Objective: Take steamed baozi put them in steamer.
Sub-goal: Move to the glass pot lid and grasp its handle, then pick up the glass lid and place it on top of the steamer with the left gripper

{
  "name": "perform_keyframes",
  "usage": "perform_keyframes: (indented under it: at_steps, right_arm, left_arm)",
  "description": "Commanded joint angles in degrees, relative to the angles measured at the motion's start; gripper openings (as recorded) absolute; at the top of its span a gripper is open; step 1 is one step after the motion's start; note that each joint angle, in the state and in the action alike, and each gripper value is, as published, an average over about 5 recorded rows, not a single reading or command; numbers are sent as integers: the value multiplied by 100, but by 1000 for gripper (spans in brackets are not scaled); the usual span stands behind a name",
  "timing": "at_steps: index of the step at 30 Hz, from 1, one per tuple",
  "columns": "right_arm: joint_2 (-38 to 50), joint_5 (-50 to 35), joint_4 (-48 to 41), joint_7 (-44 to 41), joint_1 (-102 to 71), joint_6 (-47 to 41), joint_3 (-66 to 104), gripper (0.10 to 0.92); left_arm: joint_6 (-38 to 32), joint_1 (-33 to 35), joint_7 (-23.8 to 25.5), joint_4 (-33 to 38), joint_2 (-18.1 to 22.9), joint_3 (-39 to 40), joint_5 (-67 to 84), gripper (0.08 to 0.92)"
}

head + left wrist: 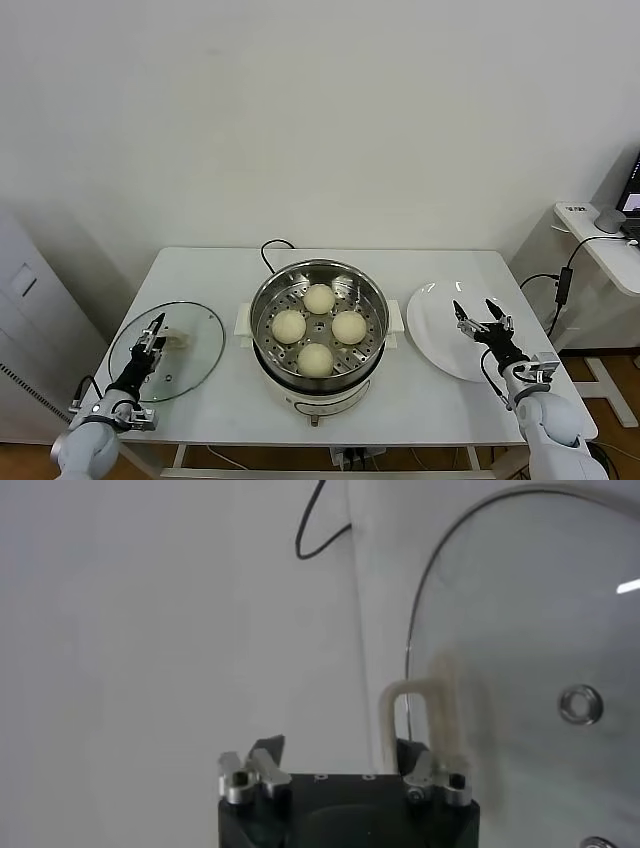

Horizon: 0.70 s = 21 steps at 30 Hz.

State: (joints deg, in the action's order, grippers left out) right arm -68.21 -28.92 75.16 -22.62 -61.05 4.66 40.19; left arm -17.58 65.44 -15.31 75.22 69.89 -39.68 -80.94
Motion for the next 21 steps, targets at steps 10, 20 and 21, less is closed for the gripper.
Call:
perform_keyframes:
  at_steps: [10,20,21]
  right_arm:
    - [62,36,28,7,183,-58,-125,823]
    - [100,15,101,9,190,-85,-131,823]
    - [102,11,106,9,191,-87,-127,823]
  left_arm:
    - [85,153,372,969,-341,-28,839,204]
    - [596,188,1168,1962,-1074,13,2058,105]
    - [693,192,1268,2070,-1137,35,2163,105]
